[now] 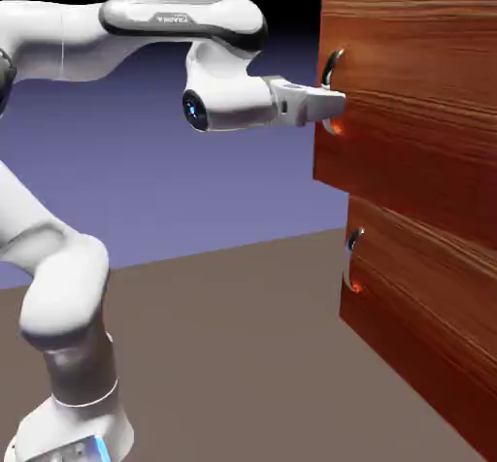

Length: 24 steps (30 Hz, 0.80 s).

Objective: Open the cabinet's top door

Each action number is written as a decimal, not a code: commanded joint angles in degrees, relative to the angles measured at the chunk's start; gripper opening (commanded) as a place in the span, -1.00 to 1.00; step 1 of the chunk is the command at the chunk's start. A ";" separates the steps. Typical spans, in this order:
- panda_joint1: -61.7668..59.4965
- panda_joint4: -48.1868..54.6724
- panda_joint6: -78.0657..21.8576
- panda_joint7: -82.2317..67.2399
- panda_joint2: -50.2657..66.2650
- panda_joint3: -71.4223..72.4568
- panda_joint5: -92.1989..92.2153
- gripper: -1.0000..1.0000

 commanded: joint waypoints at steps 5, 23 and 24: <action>10.39 -6.08 -0.48 6.19 -5.53 -9.06 -10.61 -1.00; 32.57 -22.88 1.91 35.68 -27.93 -29.05 -55.19 -1.00; 32.00 -23.71 0.96 37.89 -28.92 -29.28 -57.68 -1.00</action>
